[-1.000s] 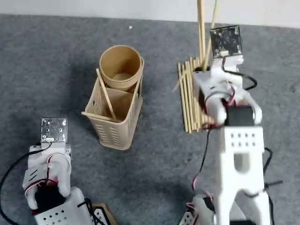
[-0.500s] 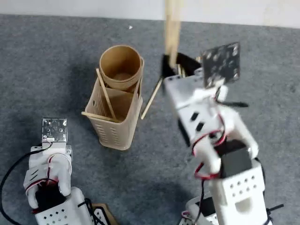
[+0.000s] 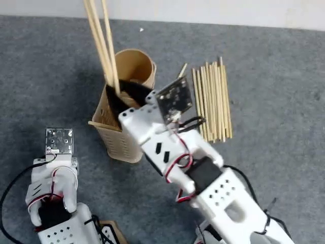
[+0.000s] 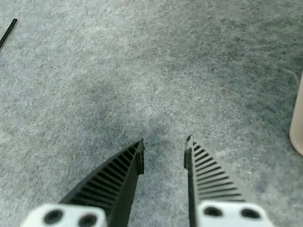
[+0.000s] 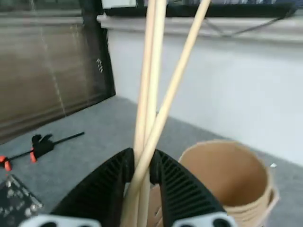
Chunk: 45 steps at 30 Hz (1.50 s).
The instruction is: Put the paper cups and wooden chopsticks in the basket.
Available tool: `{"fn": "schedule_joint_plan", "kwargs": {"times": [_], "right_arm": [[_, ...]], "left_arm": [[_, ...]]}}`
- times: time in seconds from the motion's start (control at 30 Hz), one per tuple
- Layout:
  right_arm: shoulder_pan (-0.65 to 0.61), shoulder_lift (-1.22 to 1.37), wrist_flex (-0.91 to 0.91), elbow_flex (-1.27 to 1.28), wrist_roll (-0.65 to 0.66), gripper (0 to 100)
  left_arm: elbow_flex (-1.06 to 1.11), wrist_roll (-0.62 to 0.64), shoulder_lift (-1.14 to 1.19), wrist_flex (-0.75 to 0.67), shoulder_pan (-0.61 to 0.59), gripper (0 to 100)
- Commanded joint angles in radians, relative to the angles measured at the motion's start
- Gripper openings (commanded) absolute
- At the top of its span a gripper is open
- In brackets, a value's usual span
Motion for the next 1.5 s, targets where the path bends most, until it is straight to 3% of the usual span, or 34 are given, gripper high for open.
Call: {"fn": "schedule_joint_plan", "kwargs": {"times": [0.0,0.27,0.47,0.87,1.0,1.27,1.47], "right_arm": [[-0.010,0.012,-0.076,0.058,-0.014,0.7],[-0.028,0.022,-0.076,0.140,-0.009,1.4],[-0.027,0.025,-0.074,0.147,0.061,15.6],[0.013,0.021,0.007,0.139,0.152,15.9],[0.061,0.019,0.130,0.067,0.160,15.9],[0.081,0.030,0.730,-0.519,0.160,15.9],[0.286,0.031,1.084,-0.759,0.160,15.9]], "left_arm": [[-0.002,0.006,-0.005,-0.017,0.010,17],[-0.002,0.005,-0.005,-0.017,0.010,17],[-0.002,0.005,-0.005,-0.017,0.010,17],[-0.002,0.005,-0.005,-0.017,0.010,17],[-0.008,0.005,-0.005,-0.017,0.005,17],[-0.148,0.008,0.005,-0.009,-0.113,17],[-0.338,0.000,0.059,0.068,-0.113,17]]}}
